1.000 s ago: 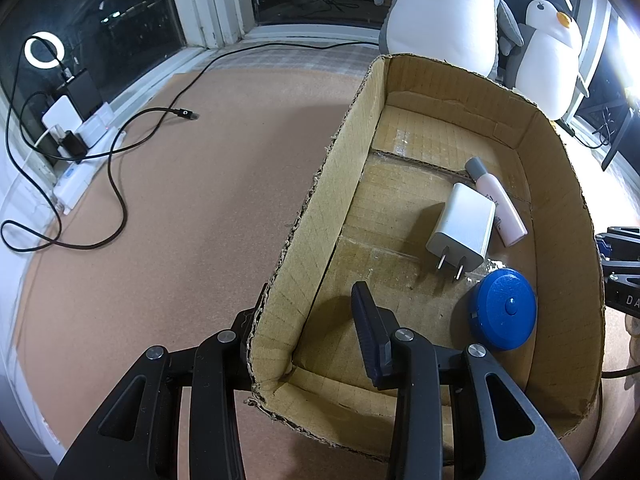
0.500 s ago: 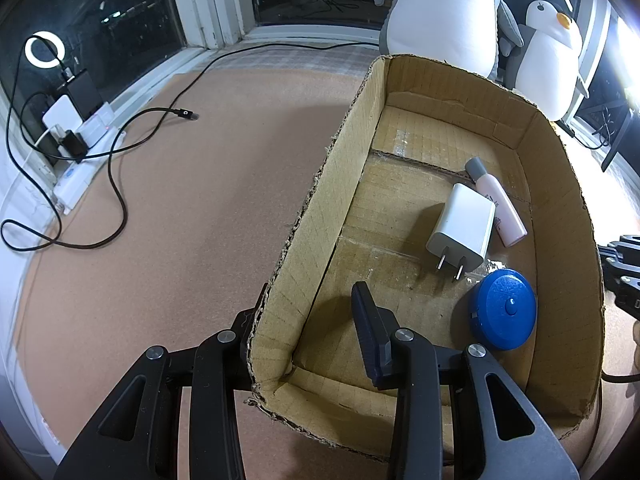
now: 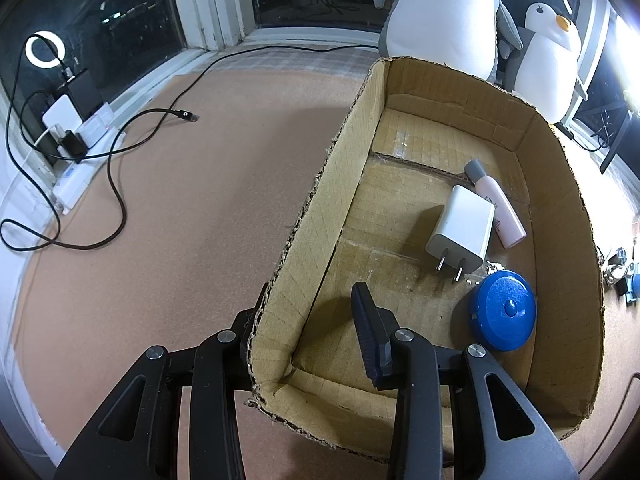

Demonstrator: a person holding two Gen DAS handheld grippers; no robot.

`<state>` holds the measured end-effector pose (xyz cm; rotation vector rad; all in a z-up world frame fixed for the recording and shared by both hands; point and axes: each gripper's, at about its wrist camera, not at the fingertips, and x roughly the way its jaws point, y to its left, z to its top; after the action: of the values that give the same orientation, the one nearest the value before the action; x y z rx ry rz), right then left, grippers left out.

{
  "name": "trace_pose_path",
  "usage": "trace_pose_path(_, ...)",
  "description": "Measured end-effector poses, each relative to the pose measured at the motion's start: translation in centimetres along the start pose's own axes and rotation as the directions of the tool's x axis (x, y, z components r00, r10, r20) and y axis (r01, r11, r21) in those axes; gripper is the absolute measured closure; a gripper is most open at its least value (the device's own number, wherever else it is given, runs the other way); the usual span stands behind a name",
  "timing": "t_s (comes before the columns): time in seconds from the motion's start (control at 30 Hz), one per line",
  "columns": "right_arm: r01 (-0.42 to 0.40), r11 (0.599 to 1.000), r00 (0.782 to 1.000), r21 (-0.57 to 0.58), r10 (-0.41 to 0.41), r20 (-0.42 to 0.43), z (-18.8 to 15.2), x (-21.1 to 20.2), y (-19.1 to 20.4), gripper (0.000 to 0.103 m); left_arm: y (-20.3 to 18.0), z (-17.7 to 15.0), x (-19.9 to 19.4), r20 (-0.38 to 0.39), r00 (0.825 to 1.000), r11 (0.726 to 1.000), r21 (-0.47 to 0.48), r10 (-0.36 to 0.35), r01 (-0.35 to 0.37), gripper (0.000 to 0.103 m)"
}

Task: Organize rigid objects
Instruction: 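Carry the keys over the box and open the right gripper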

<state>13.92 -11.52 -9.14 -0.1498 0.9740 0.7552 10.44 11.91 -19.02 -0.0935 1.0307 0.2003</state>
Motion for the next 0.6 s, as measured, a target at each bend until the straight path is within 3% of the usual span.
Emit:
trace_pose_path(0.3,-0.09,0.995,0.995,-0.042,0.092,0.036,0.8,-1.6,4.9,0.101,-0.2,0.0,0.0,0.005,1.0,1.0,0.001,0.002,-0.002,0.067)
trace_pose_path(0.6,-0.108,0.994,0.994,-0.028,0.107,-0.021,-0.3,1.2,6.8,0.101,-0.2,0.0,0.0,0.005,1.0,1.0,0.002,0.002,-0.002,0.067)
